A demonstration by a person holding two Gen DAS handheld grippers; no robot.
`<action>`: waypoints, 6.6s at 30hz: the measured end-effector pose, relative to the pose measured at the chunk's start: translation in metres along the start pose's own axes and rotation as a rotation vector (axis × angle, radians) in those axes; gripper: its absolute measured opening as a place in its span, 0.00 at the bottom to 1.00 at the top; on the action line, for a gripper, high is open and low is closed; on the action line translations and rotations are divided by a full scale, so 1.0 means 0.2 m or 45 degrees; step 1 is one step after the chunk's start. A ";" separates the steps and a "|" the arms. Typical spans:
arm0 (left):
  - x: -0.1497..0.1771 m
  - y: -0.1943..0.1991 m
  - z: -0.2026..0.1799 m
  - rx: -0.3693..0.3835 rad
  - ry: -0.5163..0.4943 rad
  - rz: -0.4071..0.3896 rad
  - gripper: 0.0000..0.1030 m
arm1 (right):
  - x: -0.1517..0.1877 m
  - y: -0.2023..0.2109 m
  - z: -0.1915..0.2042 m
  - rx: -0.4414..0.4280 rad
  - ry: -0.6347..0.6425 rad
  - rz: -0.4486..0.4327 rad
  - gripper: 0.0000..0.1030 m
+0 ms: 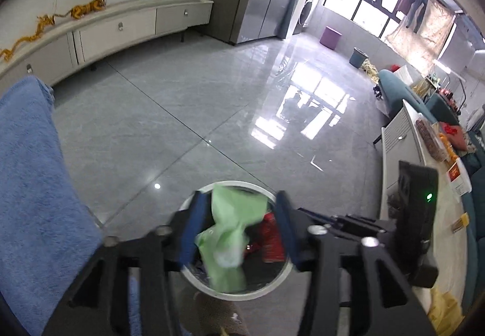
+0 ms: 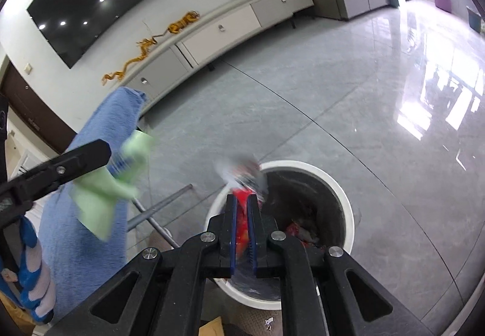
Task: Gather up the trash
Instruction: 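Carry both items over the white bin and open both grippers, then move both grippers back over the table toward the brown wrapper and clear plastic, then grasp the brown chocolate wrapper with the left gripper while the right grasps the clear plastic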
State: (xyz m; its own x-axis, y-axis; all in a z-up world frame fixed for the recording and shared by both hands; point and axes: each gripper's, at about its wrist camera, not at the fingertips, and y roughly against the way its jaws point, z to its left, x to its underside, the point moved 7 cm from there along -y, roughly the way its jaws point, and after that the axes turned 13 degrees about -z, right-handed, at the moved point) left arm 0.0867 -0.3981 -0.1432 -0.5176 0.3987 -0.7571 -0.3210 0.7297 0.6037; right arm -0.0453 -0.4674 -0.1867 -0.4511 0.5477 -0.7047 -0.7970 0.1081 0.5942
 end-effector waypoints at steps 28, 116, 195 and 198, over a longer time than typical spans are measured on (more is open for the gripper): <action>-0.03 0.60 0.24 -0.469 -0.163 -0.239 0.65 | -0.10 0.22 0.32 -0.048 0.102 -0.143 0.43; 0.73 1.62 1.02 -0.752 0.312 -0.301 0.72 | 0.33 0.34 1.58 -0.335 0.597 -0.039 0.56; 0.30 1.08 2.00 -0.439 0.306 -0.212 0.25 | 0.21 -0.50 1.87 -0.658 0.511 0.231 0.32; 0.32 1.15 1.93 -0.434 0.331 -0.234 0.23 | 0.20 -0.38 1.81 -0.660 0.511 0.205 0.32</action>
State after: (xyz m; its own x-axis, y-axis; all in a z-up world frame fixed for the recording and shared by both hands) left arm 0.2859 0.0094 -0.1485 -0.5957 0.0955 -0.7975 -0.6457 0.5335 0.5463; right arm 0.1436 -0.1542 -0.1198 -0.6148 0.1618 -0.7719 -0.7517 -0.4162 0.5116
